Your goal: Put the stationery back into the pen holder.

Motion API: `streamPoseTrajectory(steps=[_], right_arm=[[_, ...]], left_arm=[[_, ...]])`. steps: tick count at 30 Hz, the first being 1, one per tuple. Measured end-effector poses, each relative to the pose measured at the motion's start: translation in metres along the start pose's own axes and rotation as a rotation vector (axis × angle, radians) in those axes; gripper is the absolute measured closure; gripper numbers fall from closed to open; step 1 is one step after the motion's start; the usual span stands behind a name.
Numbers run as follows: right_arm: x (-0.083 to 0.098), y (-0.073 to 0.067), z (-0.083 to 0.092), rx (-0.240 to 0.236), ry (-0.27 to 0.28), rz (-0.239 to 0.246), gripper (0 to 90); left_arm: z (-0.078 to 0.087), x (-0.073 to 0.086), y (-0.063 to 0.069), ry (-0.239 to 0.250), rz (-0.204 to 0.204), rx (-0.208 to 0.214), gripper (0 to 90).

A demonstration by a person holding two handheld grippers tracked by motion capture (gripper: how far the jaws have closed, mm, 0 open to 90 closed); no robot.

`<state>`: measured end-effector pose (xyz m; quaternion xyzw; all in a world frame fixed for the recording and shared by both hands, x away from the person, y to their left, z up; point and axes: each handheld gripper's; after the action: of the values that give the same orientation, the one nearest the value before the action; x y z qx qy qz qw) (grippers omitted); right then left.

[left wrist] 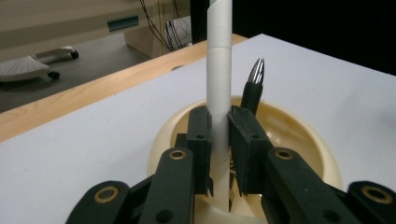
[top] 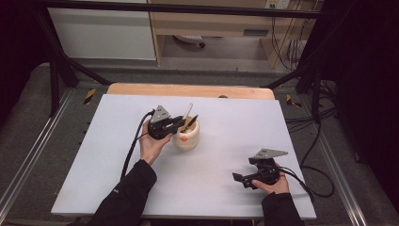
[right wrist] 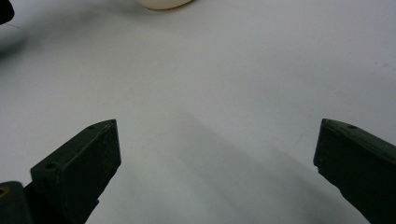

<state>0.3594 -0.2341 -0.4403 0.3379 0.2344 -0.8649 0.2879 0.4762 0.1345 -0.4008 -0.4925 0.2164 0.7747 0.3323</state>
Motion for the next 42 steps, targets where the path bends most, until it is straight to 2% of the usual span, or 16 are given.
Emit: streamPoseTrajectory(steps=[6, 11, 15, 20, 29, 37, 42], right_arm=[[0.0, 0.0, 0.0, 0.0, 0.002, -0.001, 1.5], [0.0, 0.0, 0.0, 0.001, 0.0, -0.001, 1.5], [0.0, 0.0, 0.001, 0.0, 0.003, 0.0, 1.5], [0.0, 0.0, 0.001, 0.001, 0.005, -0.002, 1.5], [0.0, 0.0, 0.001, 0.003, 0.005, -0.002, 1.5], [0.0, 0.0, 0.002, 0.003, 0.006, -0.006, 1.3], [0.0, 0.0, 0.002, 0.003, 0.006, -0.003, 1.3]], left_arm=[[0.007, -0.003, 0.001, -0.003, 0.006, 0.005, 73.4], [0.021, -0.008, 0.001, -0.032, 0.007, -0.001, 67.8], [0.034, -0.011, 0.002, -0.062, 0.001, -0.01, 60.4], [0.047, -0.008, 0.003, -0.122, -0.005, -0.031, 45.7], [0.069, 0.01, 0.001, -0.175, -0.019, -0.054, 28.7], [0.085, 0.039, -0.001, -0.227, -0.015, -0.061, 18.0], [0.098, 0.059, -0.004, -0.242, 0.0, -0.083, 11.6]])
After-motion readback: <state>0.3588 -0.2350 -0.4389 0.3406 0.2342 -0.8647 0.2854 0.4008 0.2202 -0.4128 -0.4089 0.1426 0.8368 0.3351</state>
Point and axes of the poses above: each handheld gripper's, and its own axes: z roughly backward along the jaws, x roughly out of its underside, y roughly to its right, and after that the axes turned 3 degrees about -y, right-handed
